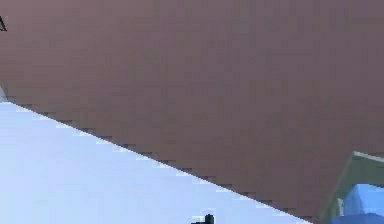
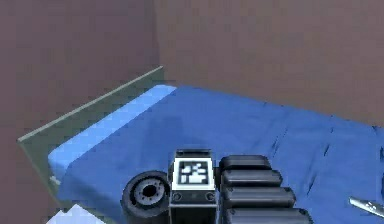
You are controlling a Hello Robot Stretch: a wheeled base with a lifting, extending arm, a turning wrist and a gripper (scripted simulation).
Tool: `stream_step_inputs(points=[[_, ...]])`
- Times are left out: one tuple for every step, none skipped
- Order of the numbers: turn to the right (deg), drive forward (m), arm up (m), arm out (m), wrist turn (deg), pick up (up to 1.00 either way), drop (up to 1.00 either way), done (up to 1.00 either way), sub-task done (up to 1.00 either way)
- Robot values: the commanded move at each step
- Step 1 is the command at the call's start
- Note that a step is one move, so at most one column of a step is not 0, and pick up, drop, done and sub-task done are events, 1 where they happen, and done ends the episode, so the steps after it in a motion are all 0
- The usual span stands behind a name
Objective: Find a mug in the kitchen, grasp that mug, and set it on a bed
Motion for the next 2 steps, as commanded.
stream_step_inputs(points=[[45.0, 0.0, 0.0, 0.0, 0.0, 0.0, 0.0, 0.0, 0.0], [36.0, 0.0, 0.0, 0.0, 0.0, 0.0, 0.0, 0.0, 0.0]])
